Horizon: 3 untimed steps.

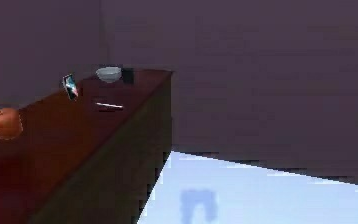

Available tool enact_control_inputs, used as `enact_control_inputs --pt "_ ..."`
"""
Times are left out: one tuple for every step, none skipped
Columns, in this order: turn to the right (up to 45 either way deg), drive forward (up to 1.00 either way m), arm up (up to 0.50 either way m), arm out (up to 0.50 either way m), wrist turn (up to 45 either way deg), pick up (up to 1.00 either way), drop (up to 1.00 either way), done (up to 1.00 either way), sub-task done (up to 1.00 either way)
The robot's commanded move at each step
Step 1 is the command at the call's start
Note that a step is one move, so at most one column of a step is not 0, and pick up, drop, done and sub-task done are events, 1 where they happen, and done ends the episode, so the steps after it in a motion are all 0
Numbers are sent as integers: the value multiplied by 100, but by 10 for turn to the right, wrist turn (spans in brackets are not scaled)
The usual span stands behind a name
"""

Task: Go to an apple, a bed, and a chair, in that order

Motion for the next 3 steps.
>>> enact_control_inputs --pt "450 0 0 0 0 0 0 0 0" --pt "450 0 0 0 0 0 0 0 0" --pt "330 0 0 0 0 0 0 0 0"
